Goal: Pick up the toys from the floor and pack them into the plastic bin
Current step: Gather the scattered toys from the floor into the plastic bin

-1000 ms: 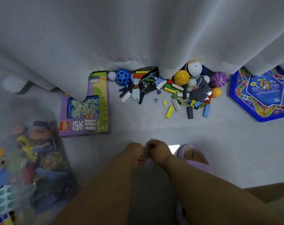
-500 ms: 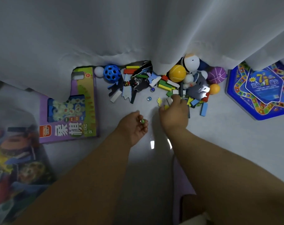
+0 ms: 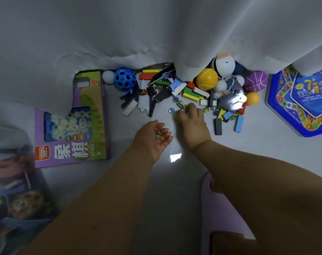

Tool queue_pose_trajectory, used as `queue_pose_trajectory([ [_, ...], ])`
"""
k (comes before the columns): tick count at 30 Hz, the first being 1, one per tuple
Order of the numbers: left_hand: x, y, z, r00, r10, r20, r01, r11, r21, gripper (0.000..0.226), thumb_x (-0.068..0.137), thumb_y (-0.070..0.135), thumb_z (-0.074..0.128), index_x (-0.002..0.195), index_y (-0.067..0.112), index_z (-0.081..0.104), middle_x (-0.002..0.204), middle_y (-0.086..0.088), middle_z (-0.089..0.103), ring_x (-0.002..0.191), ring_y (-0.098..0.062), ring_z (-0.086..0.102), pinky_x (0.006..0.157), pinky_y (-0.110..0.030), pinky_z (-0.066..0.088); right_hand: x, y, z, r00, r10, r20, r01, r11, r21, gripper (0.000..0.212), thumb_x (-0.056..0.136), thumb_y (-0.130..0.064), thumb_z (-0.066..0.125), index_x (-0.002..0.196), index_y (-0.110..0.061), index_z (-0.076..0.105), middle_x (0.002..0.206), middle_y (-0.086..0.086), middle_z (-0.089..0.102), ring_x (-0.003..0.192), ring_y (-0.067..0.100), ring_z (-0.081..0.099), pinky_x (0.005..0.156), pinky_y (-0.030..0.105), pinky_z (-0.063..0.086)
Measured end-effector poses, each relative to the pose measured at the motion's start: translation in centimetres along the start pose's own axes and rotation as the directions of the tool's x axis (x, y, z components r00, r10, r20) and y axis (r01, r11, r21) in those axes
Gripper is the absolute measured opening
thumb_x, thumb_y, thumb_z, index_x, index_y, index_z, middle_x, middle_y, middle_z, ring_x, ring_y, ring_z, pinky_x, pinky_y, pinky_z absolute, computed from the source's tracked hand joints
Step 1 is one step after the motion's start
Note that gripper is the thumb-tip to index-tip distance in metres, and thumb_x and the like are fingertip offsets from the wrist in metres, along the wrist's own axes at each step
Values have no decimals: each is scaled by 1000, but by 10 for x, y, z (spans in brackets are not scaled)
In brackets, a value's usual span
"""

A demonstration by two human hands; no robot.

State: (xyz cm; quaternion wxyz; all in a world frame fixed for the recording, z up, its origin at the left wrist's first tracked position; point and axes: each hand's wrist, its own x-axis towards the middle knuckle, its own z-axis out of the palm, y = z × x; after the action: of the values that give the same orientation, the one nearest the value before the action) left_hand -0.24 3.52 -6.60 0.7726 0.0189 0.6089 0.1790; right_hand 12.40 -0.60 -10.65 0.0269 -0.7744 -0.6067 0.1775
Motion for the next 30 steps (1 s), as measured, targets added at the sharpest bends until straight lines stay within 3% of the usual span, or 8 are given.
queue_pose_trajectory([
  [8,9,5,7,1000,15,3,-16,999,36,29,100,23,43,105,-1,59,81,-8,53,84,-19,58,87,-34,48,39,-14,-27,983,144,113,-139,989,-51,37,85,0,55,121,-6,50,138,20,27,115,38,40,84,39,44],
  [10,9,6,9,1000,25,9,-25,999,36,34,101,23,42,118,-2,56,85,-9,54,93,-22,58,89,-35,46,47,-15,-28,977,161,137,-161,987,-9,30,83,-3,57,113,-4,55,127,18,39,112,34,43,78,35,41],
  [13,9,9,10,1000,24,15,-24,1000,2,39,102,27,39,126,0,53,105,-14,56,108,-27,56,92,-37,45,47,-12,-32,978,138,158,-168,965,200,15,80,-12,63,93,-4,63,89,13,57,99,26,45,68,25,29],
  [17,3,10,12,994,19,109,2,983,-183,44,103,36,30,111,4,60,101,-14,64,96,-24,61,97,-37,45,21,-37,-44,988,58,142,-129,819,559,9,79,-11,66,83,-3,64,77,3,53,75,15,47,59,26,35],
  [21,7,11,1,977,11,215,82,903,-423,40,99,37,37,103,7,64,95,-14,69,97,-26,62,91,-38,45,2,-64,-48,994,-103,-19,96,826,556,21,87,-22,53,87,-5,64,83,5,57,78,14,45,62,25,32],
  [25,8,14,-4,989,45,143,20,907,-420,33,98,34,42,91,9,62,85,-11,65,78,-23,63,80,-36,56,8,-48,-50,975,159,-155,-51,840,540,32,82,-23,43,98,-12,67,99,7,63,92,21,54,69,29,41],
  [27,7,15,-5,995,29,100,15,910,-415,35,98,37,40,88,9,59,80,-8,61,62,-18,63,54,-24,56,19,-30,-44,960,253,-123,-167,865,473,28,84,-15,50,109,-12,63,111,9,58,103,28,53,73,32,43],
  [30,5,16,-9,996,18,84,18,914,-405,37,98,39,38,91,10,60,81,-6,61,64,-16,61,48,-18,53,34,-19,-31,968,231,102,-252,915,314,50,84,-21,64,131,-14,49,130,14,43,116,34,46,87,37,44],
])
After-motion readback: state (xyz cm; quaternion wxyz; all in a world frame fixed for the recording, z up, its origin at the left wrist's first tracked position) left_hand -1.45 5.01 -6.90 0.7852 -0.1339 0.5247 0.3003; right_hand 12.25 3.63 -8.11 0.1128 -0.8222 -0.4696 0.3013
